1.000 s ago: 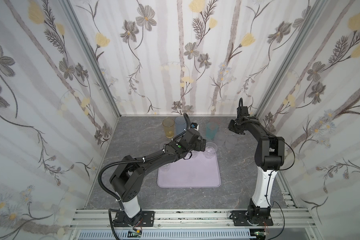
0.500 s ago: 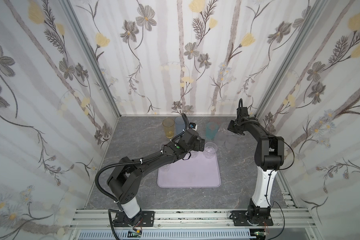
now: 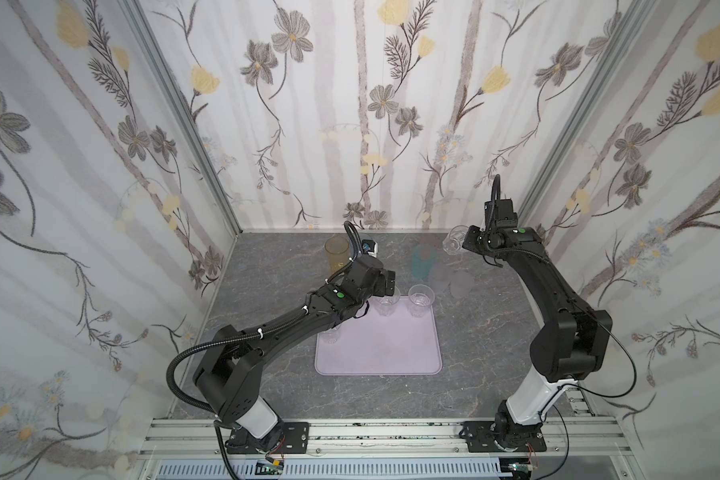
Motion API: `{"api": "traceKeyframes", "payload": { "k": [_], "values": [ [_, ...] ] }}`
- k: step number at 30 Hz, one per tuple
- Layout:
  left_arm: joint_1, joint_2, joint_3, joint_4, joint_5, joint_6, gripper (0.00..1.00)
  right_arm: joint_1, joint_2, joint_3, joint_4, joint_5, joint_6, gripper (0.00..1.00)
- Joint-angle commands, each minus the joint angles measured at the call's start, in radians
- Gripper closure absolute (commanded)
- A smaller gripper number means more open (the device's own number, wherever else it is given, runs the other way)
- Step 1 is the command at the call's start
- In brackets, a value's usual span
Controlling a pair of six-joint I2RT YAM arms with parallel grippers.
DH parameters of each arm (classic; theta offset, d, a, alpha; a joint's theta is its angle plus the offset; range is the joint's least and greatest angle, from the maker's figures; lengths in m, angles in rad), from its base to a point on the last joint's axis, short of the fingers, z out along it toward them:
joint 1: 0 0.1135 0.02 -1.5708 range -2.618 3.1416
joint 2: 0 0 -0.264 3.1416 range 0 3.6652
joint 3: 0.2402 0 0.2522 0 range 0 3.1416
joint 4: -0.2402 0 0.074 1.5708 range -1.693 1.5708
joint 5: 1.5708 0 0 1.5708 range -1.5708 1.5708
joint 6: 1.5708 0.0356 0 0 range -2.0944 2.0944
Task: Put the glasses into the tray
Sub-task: 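Lift the clear glass and carry it over the tray with the right gripper, then lower the clear glass onto the middle of the tray with the right gripper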
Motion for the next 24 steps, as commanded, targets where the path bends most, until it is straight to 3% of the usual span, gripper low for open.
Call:
{"api": "traceKeyframes", "payload": {
  "k": [1,4,8,10,17,24],
  "values": [
    [0.034,-0.078,-0.046,-0.002,-0.126,-0.014,0.0,0.062,-0.079,-0.043,-0.023,0.033,0.008,0.94],
    [0.095,-0.162,-0.089,-0.03,-0.127,-0.006,0.0,0.163,-0.153,-0.09,-0.035,0.037,0.031,0.94],
    [0.252,-0.267,-0.147,-0.038,0.129,-0.026,0.0,0.324,-0.202,-0.119,-0.056,0.041,0.083,0.94],
    [0.335,-0.316,-0.177,-0.039,0.186,-0.057,0.0,0.418,-0.202,-0.118,-0.075,0.055,0.113,0.94],
    [0.439,-0.364,-0.209,-0.122,0.054,-0.027,0.0,0.664,-0.155,-0.116,-0.105,0.075,0.204,0.95],
    [0.452,-0.391,-0.285,-0.121,0.093,-0.061,0.0,0.817,-0.071,-0.137,-0.127,0.098,0.239,0.95]
  ]
}}
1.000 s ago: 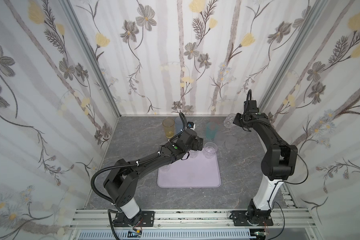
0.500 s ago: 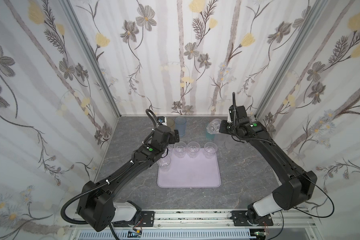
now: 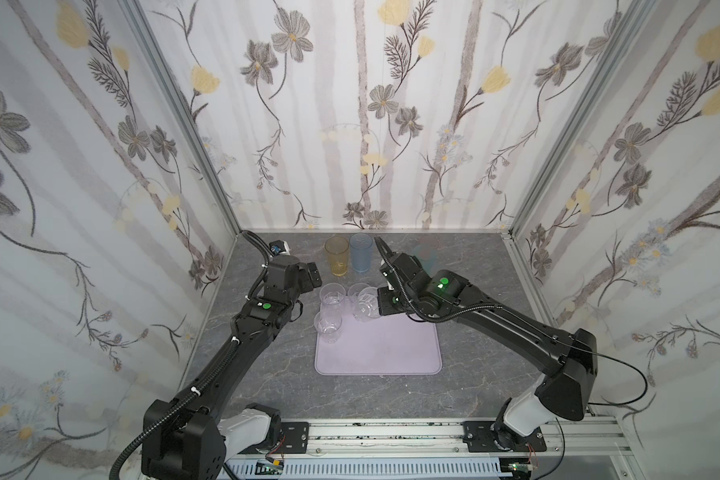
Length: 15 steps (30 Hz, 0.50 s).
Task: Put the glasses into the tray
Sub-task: 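Lower the clear glass onto the middle of the tray with the right gripper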
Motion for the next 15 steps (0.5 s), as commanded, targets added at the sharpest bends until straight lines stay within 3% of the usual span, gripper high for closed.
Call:
{"api": "traceKeyframes", "payload": {
  "k": [1,7,15],
  "values": [
    [0.001,-0.026,-0.036,-0.007,0.003,-0.025,0.0,0.033,0.03,-0.013,0.001,0.036,0.038,0.95],
    [0.001,-0.071,-0.1,-0.008,-0.039,-0.002,0.0,0.079,0.05,-0.081,0.002,0.049,0.044,0.96],
    [0.0,-0.076,-0.146,0.002,0.01,-0.089,0.0,0.083,0.091,-0.125,0.027,0.064,0.023,0.96]
  ]
}}
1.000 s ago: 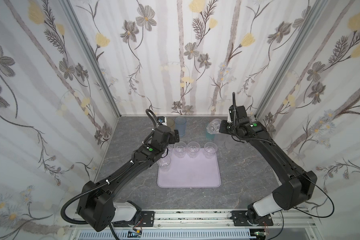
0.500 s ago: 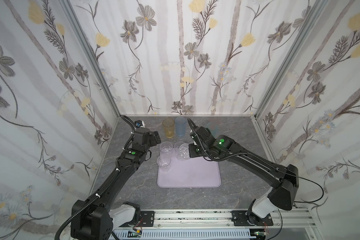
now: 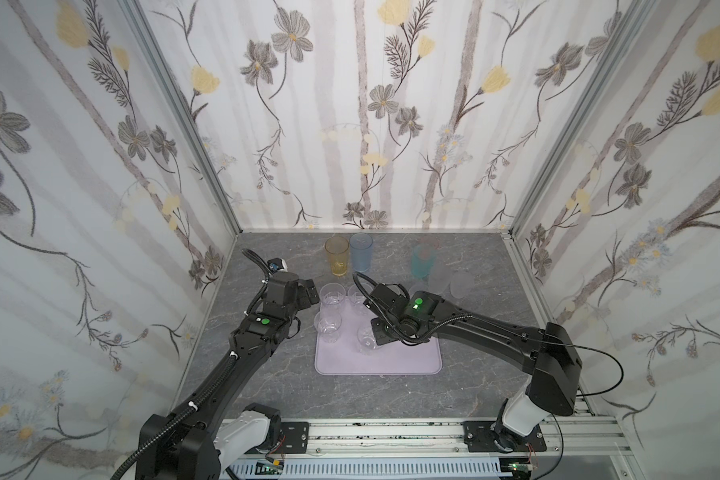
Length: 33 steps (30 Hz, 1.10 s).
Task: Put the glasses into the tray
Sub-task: 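Lower the clear glass onto the middle of the tray with the right gripper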
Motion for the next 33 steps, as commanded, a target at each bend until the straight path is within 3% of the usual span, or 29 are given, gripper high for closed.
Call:
{"api": "traceKeyframes", "payload": {
  "k": [1,15,27,33],
  "values": [
    [-0.002,0.011,-0.008,0.023,0.016,-0.047,0.0,-0.002,0.043,0.016,0.048,0.04,-0.011,0.97],
    [-0.017,0.002,-0.054,0.117,0.102,-0.035,0.0,-0.068,0.252,0.196,0.033,0.021,-0.094,0.95],
    [-0.027,0.014,-0.062,0.148,0.111,-0.028,0.0,-0.086,0.279,0.222,0.038,-0.026,-0.079,0.79],
    [-0.032,0.024,-0.062,0.159,0.128,-0.044,0.0,-0.085,0.279,0.202,0.075,-0.066,-0.051,0.89]
  ]
}}
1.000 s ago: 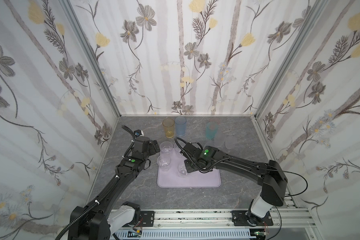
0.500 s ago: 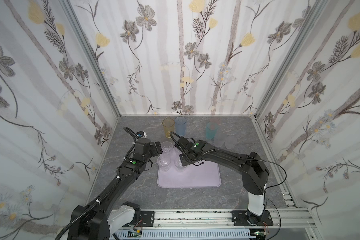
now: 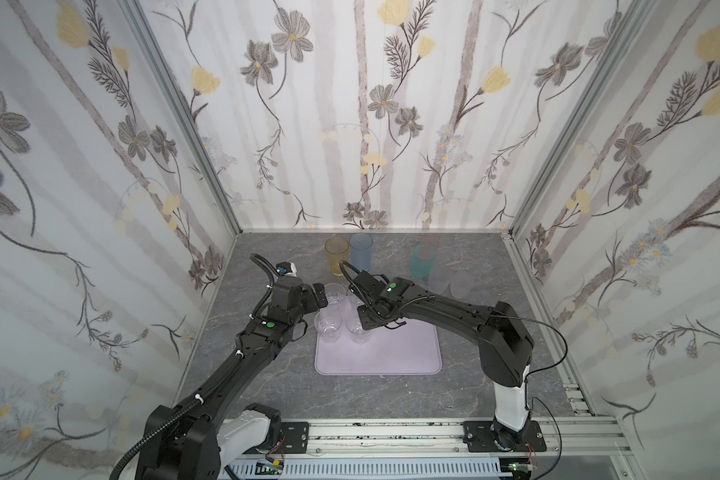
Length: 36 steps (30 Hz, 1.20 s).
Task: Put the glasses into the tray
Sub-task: 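Lower the clear glass onto the middle of the tray with the right gripper, then open the right gripper to release the clear glass on the tray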
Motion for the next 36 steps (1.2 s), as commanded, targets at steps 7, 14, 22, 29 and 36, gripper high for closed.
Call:
{"api": "traceKeyframes", "payload": {
  "k": [7,14,22,29,36],
  "values": [
    [-0.008,0.001,0.011,0.048,0.025,-0.022,0.0,-0.005,0.007,0.001,0.041,-0.006,0.034,0.92],
    [-0.026,0.011,0.022,0.056,0.028,-0.031,0.0,-0.022,0.005,0.007,0.048,0.008,0.035,0.92],
    [-0.052,0.024,0.025,0.062,0.017,-0.038,0.0,-0.021,0.007,0.013,0.055,0.012,0.037,0.92],
    [-0.061,0.031,0.031,0.064,0.011,-0.036,0.0,-0.016,0.012,0.011,0.057,0.008,0.042,0.88],
    [-0.068,0.034,0.039,0.065,0.01,-0.036,0.0,-0.014,0.003,-0.001,0.062,0.008,0.048,0.85]
  ]
}}
